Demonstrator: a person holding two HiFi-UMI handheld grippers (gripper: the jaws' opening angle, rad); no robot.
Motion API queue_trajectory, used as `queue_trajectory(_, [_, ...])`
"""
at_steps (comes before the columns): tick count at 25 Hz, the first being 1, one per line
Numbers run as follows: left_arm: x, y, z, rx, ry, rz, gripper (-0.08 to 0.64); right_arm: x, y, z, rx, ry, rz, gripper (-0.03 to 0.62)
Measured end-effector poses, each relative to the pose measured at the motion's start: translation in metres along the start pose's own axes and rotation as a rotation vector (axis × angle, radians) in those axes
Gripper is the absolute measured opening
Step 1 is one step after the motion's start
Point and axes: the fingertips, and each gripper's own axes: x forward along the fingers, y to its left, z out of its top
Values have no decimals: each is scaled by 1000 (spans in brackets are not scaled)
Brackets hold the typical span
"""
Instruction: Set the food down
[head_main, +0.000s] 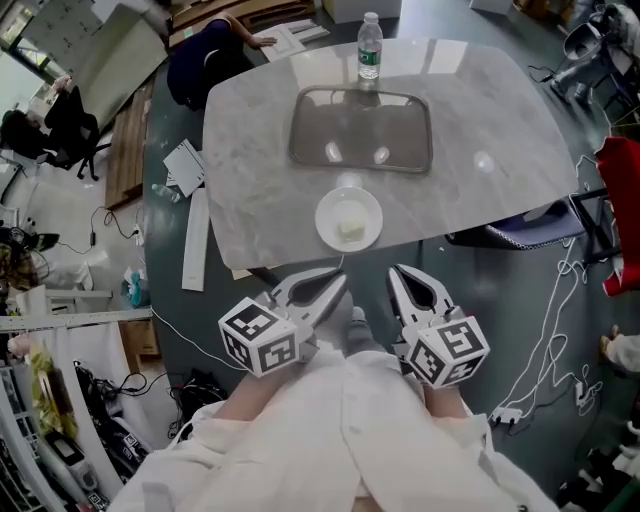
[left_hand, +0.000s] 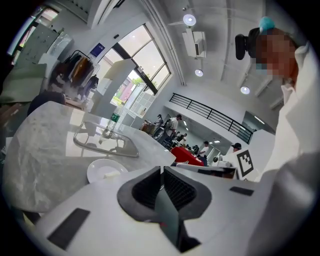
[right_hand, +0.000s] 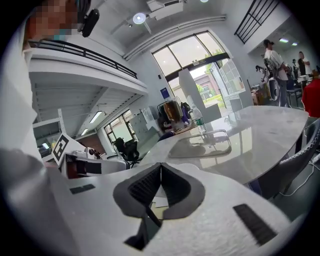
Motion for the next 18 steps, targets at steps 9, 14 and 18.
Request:
queue_trajectory(9, [23,47,20,-25,32,-11,29,37,-22,-2,10,53,-53,3])
queue_trajectory(14, [33,72,29,-31,57,-16,29,53,-40,1,15,81,-102,3])
queue_trajectory(18, [36,91,26,-62,99,-27,29,68,-49,3,27,95,-135,3])
